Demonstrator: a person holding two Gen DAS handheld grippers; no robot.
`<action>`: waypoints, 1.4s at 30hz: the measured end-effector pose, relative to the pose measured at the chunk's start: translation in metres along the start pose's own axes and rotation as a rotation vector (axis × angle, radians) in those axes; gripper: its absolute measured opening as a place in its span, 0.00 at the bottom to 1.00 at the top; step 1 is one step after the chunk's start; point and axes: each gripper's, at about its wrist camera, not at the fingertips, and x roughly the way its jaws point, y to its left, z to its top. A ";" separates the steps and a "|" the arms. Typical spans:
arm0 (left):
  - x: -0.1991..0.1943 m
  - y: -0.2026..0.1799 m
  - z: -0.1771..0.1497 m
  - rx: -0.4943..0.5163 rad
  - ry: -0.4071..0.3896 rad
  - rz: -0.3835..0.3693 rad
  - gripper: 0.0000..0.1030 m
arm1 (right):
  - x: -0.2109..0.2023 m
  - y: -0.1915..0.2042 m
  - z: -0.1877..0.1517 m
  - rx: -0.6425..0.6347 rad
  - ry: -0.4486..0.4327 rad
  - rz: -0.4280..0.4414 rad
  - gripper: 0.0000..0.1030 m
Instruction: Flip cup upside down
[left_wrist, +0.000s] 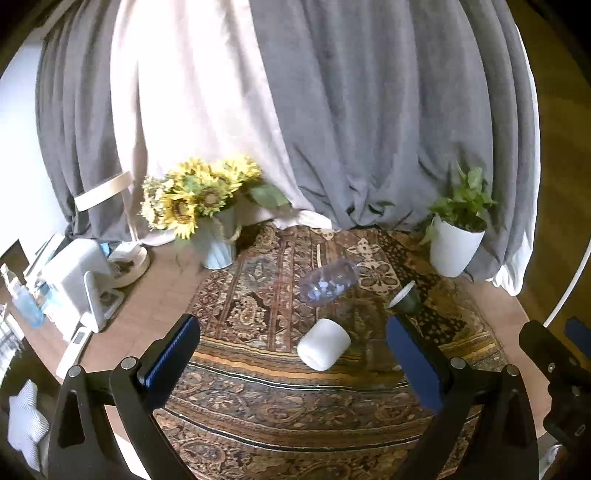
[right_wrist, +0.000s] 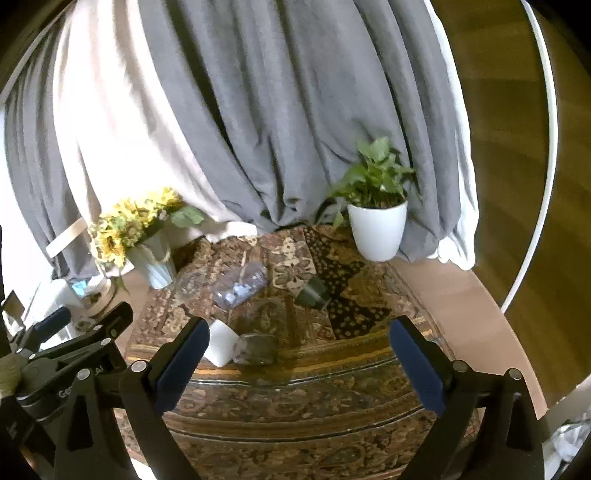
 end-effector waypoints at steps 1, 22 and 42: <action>-0.004 0.002 0.000 -0.003 -0.004 0.000 1.00 | -0.003 0.003 0.000 0.000 -0.005 0.006 0.96; -0.034 0.023 -0.004 0.052 -0.088 0.039 1.00 | -0.035 0.032 -0.006 -0.029 -0.076 -0.013 0.97; -0.040 0.026 -0.001 0.066 -0.125 0.035 1.00 | -0.042 0.037 -0.004 -0.029 -0.113 -0.034 0.98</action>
